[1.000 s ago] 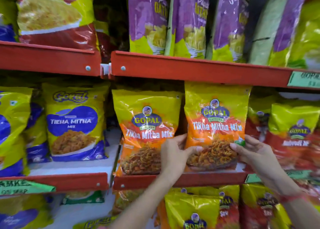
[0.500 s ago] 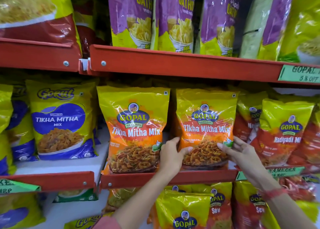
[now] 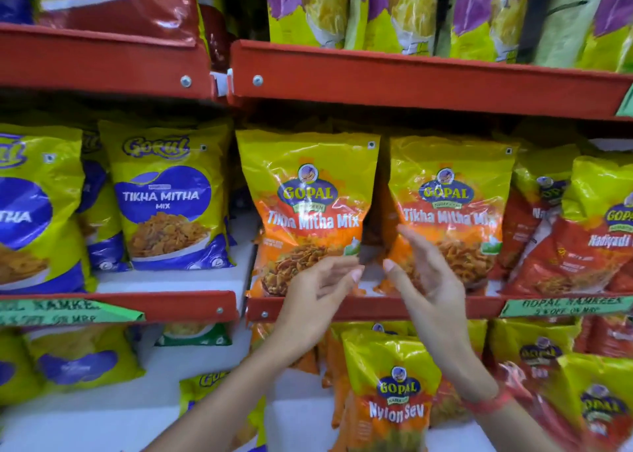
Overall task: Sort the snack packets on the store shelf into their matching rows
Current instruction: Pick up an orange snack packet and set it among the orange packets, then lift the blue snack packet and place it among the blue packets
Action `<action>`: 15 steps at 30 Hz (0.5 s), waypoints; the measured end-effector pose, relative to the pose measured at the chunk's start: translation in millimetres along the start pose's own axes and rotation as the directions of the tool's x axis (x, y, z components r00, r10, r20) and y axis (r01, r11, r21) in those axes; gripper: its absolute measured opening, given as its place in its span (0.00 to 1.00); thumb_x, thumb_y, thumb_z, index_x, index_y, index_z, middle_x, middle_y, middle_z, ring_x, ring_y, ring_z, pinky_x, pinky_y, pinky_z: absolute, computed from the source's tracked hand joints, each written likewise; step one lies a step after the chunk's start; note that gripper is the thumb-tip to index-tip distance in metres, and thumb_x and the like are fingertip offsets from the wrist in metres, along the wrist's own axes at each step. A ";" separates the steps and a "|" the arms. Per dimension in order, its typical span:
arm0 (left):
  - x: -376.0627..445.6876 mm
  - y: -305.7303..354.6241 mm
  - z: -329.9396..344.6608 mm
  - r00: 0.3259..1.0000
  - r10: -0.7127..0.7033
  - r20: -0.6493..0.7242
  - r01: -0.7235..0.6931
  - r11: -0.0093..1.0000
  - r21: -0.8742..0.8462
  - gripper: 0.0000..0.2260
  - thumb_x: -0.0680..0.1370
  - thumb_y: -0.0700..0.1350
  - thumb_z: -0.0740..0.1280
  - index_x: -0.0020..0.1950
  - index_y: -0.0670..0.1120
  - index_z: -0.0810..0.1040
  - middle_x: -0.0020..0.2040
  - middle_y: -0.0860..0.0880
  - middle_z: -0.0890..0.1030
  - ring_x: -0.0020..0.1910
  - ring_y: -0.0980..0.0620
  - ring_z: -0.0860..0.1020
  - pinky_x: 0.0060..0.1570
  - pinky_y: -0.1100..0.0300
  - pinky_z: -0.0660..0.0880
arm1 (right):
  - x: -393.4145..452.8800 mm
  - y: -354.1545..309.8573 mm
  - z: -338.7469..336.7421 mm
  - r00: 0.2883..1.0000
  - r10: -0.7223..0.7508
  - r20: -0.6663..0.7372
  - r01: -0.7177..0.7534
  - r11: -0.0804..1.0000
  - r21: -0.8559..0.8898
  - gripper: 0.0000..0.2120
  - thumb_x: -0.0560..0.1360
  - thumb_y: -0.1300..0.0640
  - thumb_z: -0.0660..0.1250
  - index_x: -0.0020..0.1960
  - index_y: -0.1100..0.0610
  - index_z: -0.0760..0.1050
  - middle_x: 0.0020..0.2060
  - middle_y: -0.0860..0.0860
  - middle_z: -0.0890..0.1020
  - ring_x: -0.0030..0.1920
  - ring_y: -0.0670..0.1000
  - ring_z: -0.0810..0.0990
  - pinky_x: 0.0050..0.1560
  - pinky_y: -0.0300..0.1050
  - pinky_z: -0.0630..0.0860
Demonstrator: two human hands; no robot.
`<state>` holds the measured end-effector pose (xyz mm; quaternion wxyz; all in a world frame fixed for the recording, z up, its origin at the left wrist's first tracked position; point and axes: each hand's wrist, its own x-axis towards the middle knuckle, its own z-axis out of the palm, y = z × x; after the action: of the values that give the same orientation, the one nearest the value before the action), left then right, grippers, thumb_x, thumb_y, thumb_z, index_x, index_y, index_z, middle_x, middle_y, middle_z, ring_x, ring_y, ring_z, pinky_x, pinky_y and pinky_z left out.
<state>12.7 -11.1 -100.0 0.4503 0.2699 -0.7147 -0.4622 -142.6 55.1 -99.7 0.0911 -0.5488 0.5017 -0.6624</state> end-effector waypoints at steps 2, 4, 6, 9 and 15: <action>-16.9 -13.1 -18.5 0.999 -0.036 -0.025 0.035 0.999 -0.027 0.09 0.78 0.42 0.67 0.57 0.43 0.81 0.52 0.47 0.86 0.54 0.55 0.84 0.55 0.65 0.78 | -17.9 3.2 22.8 0.997 0.033 0.067 -0.036 0.998 0.048 0.15 0.77 0.64 0.69 0.63 0.57 0.79 0.61 0.51 0.83 0.65 0.47 0.80 0.65 0.44 0.74; -36.9 -29.8 -36.9 0.995 -0.083 -0.049 0.081 0.996 -0.041 0.07 0.78 0.40 0.66 0.54 0.44 0.82 0.50 0.47 0.87 0.52 0.55 0.84 0.54 0.66 0.78 | -39.0 8.6 44.1 0.986 0.095 0.138 -0.103 0.993 0.055 0.10 0.77 0.65 0.69 0.57 0.56 0.82 0.55 0.50 0.86 0.59 0.47 0.83 0.62 0.45 0.77; -59.2 -49.7 -55.0 0.987 -0.149 -0.060 0.146 0.988 -0.039 0.07 0.79 0.40 0.66 0.53 0.45 0.82 0.49 0.46 0.87 0.50 0.54 0.85 0.52 0.66 0.79 | -60.9 18.1 63.7 0.960 0.167 0.224 -0.178 0.984 0.028 0.10 0.77 0.65 0.69 0.52 0.53 0.83 0.49 0.44 0.88 0.53 0.42 0.85 0.55 0.40 0.81; -93.9 -87.0 -84.3 0.950 -0.291 -0.109 0.291 0.957 -0.022 0.06 0.79 0.38 0.65 0.52 0.43 0.81 0.47 0.43 0.86 0.48 0.51 0.83 0.51 0.66 0.77 | -95.1 39.3 92.2 0.887 0.297 0.353 -0.302 0.952 -0.042 0.12 0.77 0.66 0.68 0.48 0.49 0.82 0.43 0.36 0.87 0.46 0.35 0.84 0.47 0.30 0.78; -144.5 -162.5 -133.3 0.775 -0.530 -0.344 0.616 0.755 0.224 0.10 0.78 0.41 0.67 0.55 0.37 0.80 0.50 0.39 0.85 0.49 0.47 0.82 0.52 0.59 0.76 | -154.2 109.2 137.7 0.739 0.531 0.415 -0.474 0.847 -0.240 0.08 0.76 0.67 0.69 0.52 0.60 0.83 0.45 0.52 0.86 0.41 0.33 0.81 0.44 0.26 0.73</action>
<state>191.7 -20.3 -281.5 0.3239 0.6056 -0.5967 -0.4151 -18.1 28.4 -295.7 0.3516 -0.5397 0.6325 -0.4302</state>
